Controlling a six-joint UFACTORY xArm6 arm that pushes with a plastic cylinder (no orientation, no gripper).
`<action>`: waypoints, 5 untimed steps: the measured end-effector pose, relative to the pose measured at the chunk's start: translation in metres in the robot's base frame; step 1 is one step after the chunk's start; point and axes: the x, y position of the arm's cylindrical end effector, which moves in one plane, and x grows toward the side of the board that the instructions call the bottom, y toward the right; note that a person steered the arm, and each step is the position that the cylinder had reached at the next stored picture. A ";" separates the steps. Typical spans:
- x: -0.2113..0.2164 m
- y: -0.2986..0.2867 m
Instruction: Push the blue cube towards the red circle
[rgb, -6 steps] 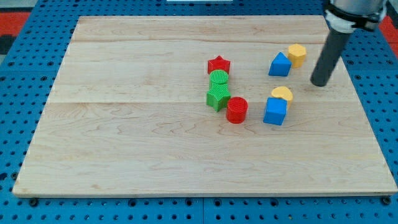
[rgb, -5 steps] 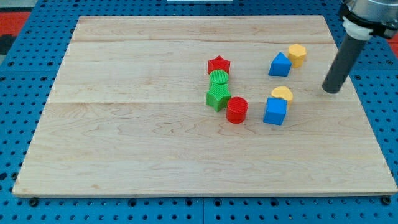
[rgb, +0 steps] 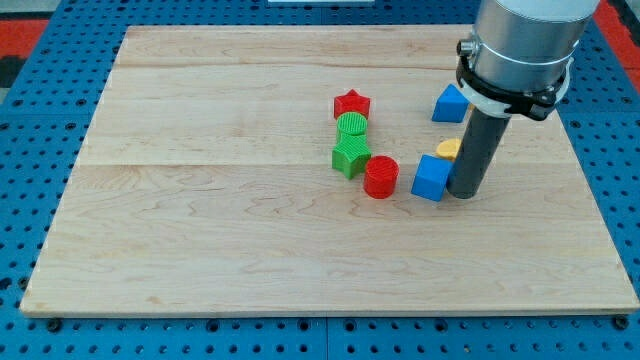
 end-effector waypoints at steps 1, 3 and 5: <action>-0.002 0.000; -0.009 -0.001; -0.008 0.040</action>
